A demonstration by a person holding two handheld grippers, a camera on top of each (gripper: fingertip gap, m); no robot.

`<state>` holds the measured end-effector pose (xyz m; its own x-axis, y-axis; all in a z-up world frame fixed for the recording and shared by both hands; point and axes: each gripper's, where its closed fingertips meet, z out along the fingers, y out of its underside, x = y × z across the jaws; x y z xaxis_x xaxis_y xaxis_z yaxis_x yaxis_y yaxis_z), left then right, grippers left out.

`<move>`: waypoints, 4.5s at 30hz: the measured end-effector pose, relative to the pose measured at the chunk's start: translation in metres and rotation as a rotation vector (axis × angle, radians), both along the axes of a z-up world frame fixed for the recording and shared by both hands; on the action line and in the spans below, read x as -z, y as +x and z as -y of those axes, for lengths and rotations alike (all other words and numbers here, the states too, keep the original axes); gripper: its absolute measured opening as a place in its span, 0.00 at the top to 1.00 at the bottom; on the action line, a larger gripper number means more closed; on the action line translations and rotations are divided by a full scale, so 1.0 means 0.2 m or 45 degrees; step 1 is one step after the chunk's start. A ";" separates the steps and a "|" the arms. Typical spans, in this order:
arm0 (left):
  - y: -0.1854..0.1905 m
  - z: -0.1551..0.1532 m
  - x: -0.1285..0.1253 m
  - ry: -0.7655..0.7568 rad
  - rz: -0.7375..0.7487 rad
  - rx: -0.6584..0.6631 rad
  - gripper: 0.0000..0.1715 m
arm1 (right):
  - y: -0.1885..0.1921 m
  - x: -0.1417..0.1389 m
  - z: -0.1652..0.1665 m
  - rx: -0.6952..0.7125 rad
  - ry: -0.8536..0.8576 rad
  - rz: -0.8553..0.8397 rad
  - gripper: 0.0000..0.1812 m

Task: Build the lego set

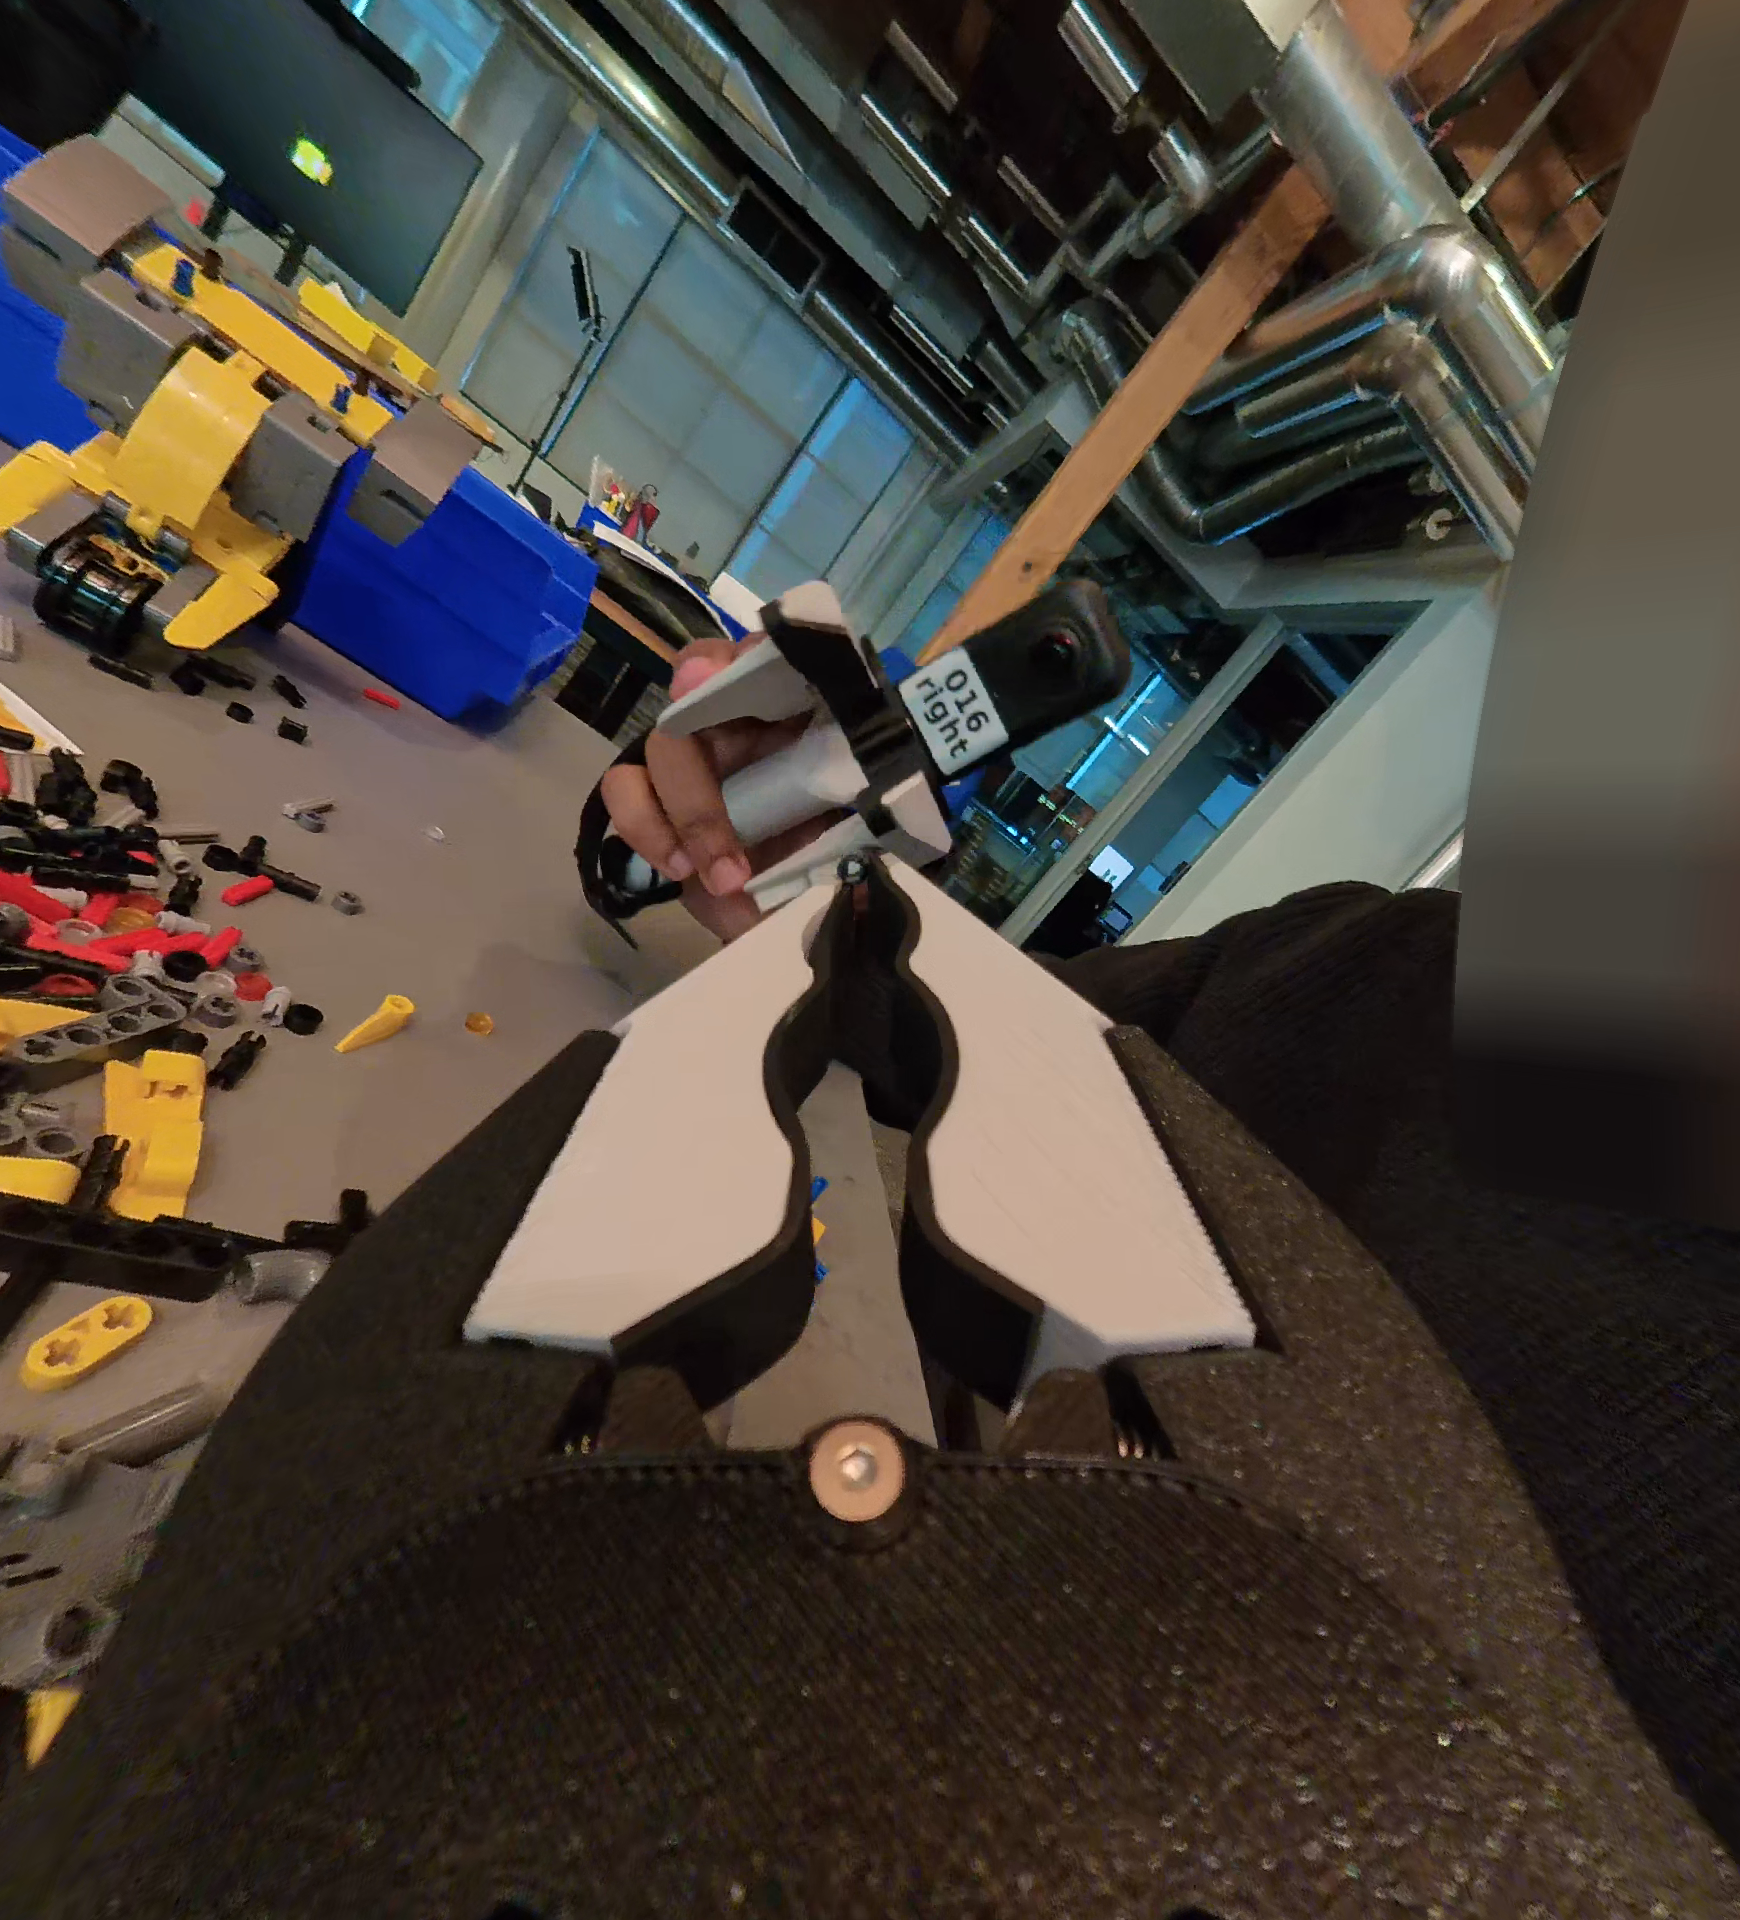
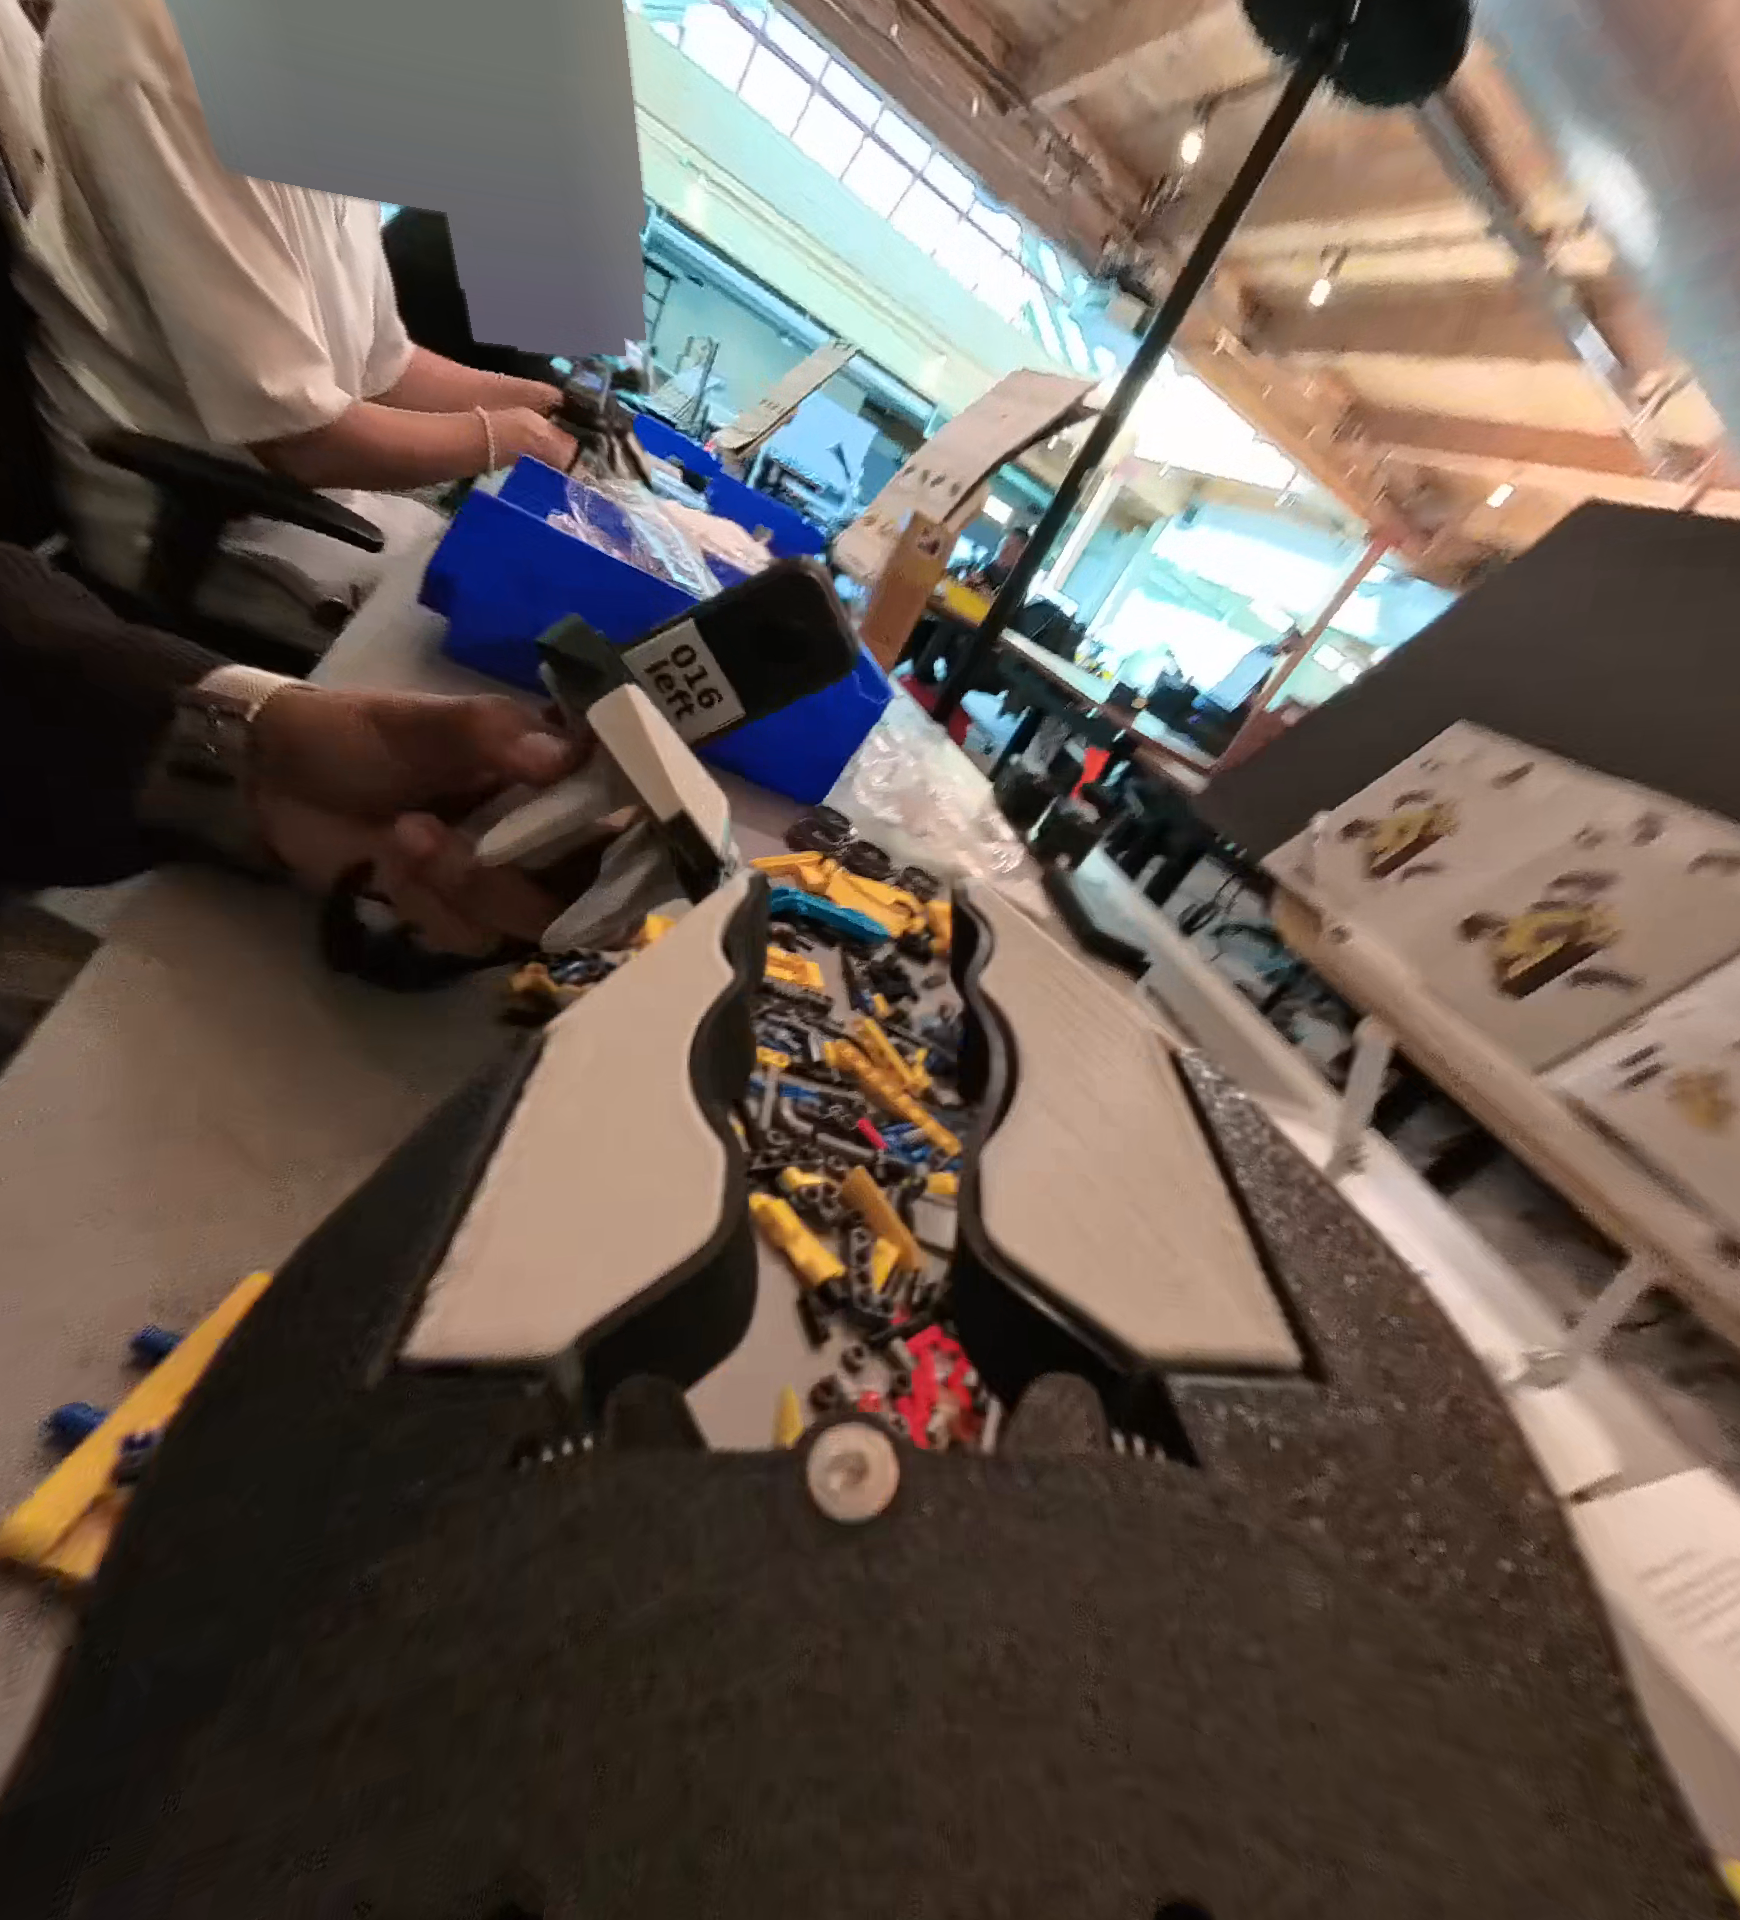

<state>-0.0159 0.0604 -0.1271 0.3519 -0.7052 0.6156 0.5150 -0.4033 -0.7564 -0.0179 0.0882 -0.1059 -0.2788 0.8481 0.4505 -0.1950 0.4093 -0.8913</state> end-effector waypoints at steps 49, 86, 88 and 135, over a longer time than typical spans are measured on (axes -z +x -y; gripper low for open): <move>0.15 0.08 0.00 0.069 -0.110 0.175 0.96 | 0.09 0.10 0.22 -0.257 0.099 -0.003 0.98; 0.13 0.06 0.01 0.026 -0.087 0.166 0.98 | 0.07 0.11 0.21 -0.069 0.467 -0.198 0.99; 0.12 0.06 0.02 0.019 -0.098 0.148 0.98 | 0.07 0.11 0.20 -0.067 0.447 -0.178 0.99; 0.10 0.03 0.04 -0.030 -0.076 0.124 0.95 | 0.06 0.12 0.16 -0.108 0.281 -0.064 0.99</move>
<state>0.0045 0.0548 -0.1360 0.3192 -0.7232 0.6124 0.4267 -0.4674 -0.7743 -0.0050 0.0552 -0.1308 -0.3171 0.7023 0.6374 -0.2790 0.5733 -0.7704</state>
